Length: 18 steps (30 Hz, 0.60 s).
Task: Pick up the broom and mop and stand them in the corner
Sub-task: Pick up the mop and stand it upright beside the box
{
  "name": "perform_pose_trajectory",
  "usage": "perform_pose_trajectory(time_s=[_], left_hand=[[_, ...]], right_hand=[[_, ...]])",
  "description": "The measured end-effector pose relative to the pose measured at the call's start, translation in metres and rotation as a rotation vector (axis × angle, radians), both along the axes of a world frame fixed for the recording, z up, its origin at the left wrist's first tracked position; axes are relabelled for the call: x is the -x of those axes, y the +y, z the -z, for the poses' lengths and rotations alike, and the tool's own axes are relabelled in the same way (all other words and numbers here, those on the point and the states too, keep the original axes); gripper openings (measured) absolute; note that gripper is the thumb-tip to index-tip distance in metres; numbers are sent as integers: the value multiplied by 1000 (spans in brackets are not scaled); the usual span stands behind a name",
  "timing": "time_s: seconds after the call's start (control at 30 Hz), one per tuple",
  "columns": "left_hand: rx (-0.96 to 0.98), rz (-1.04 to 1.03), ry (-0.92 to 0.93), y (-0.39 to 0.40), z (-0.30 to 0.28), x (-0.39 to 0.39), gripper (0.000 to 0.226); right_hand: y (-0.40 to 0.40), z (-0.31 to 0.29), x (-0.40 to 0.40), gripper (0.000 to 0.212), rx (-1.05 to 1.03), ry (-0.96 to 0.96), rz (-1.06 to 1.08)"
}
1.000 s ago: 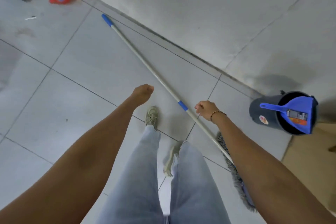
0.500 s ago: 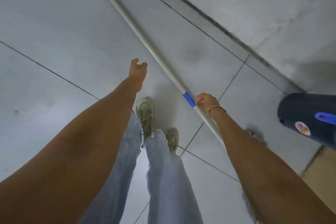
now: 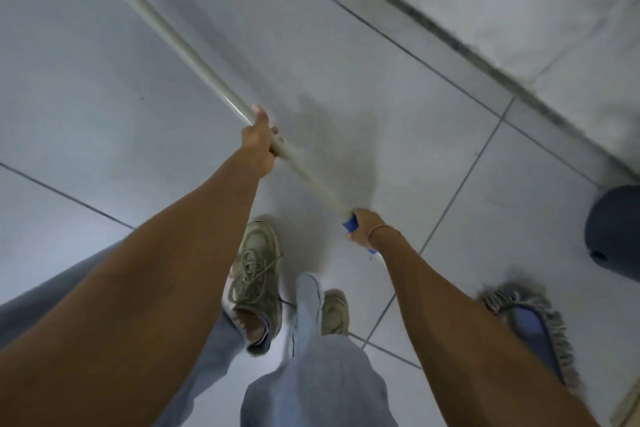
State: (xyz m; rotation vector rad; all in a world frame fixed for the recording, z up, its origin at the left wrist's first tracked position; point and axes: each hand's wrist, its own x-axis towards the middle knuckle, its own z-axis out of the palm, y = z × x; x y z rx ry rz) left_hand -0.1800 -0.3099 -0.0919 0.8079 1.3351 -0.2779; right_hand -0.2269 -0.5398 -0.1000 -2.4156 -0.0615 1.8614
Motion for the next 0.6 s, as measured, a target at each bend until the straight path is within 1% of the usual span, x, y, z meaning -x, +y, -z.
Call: perform_pose_trajectory(time_s=[0.1, 0.17, 0.23, 0.27, 0.3, 0.33, 0.43, 0.5, 0.6], left_hand=[[-69, 21, -115, 18, -68, 12, 49], [-144, 72, -227, 24, -133, 13, 40], [-144, 137, -396, 20, -213, 1, 34], [-118, 182, -479, 14, -259, -9, 32], [-105, 224, -556, 4, -293, -18, 29], [-82, 276, -636, -6, -342, -32, 25], [-64, 430, -808, -38, -461, -77, 14], [-60, 530, -922, -54, -544, -107, 12], [-93, 650, -1057, -72, -646, -136, 10]], right_hand=[[5, -60, 12, 40, -50, -99, 93], [5, -118, 13, 33, -63, -188, 166], [3, -188, 5, 26, -55, -296, 244], [0, -228, -1, 24, -43, -348, 278], [-2, -253, -7, 23, -34, -395, 300], [-6, -298, -17, 24, -18, -449, 341], [-14, -396, -43, 25, 11, -603, 480], [-18, -462, -57, 25, 7, -701, 597], [-18, -541, -74, 28, -27, -824, 734]])
